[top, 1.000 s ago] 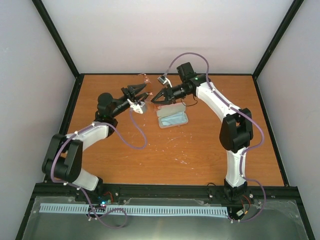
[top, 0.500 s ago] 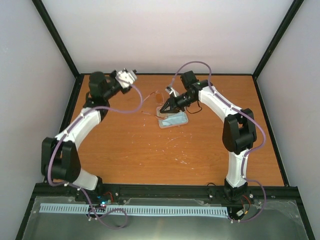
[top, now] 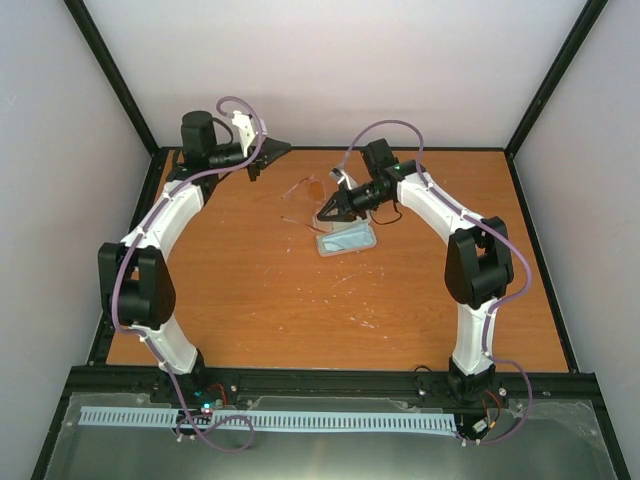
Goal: Organize the sunglasses
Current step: Fold the sunglasses.
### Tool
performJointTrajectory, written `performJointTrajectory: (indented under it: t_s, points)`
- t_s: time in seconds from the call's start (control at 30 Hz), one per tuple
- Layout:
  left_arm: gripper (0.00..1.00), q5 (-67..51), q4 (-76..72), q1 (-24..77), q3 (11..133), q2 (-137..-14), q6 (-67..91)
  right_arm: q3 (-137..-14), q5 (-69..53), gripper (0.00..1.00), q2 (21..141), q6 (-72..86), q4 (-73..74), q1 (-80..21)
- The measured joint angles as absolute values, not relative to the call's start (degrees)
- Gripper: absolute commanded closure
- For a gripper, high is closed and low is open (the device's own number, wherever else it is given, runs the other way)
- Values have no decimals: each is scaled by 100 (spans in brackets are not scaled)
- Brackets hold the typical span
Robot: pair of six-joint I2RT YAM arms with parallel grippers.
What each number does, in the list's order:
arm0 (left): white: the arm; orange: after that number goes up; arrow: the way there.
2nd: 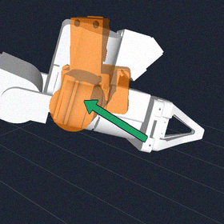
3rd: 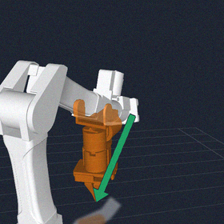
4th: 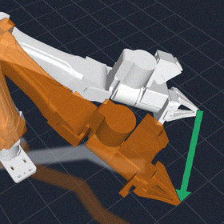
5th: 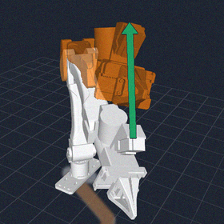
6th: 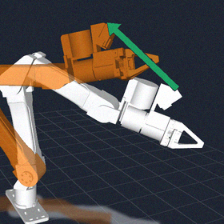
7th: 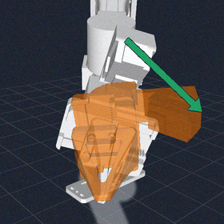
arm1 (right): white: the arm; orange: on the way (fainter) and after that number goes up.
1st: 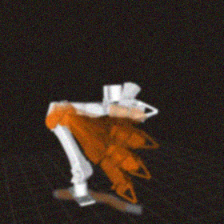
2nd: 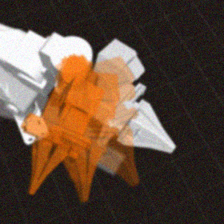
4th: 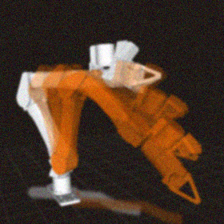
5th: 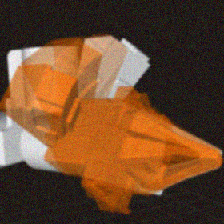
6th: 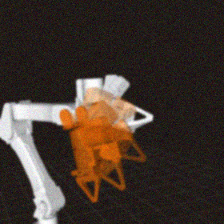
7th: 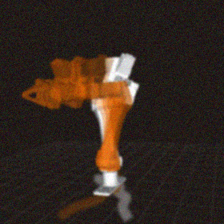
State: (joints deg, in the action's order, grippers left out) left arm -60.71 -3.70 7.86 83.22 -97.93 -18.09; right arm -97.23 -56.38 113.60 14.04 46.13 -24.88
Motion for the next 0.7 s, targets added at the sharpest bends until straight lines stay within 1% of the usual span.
performJointTrajectory:
  t_s: [0.13, 0.3, 0.7]
  points:
    - [99, -6626, -51, 882, 8322, -9810, -1660, -9776, -5754, 97, 11360, 1577, 4383, -2488]
    - [99, -7011, 222, 1120, 8320, -9810, -1597, -9939, -5937, 97, 11360, 1684, 4228, -2488]
    - [99, -7135, 447, 1511, 8221, -10038, -1649, -9983, -6392, 97, 11351, 1833, 3972, -2488]
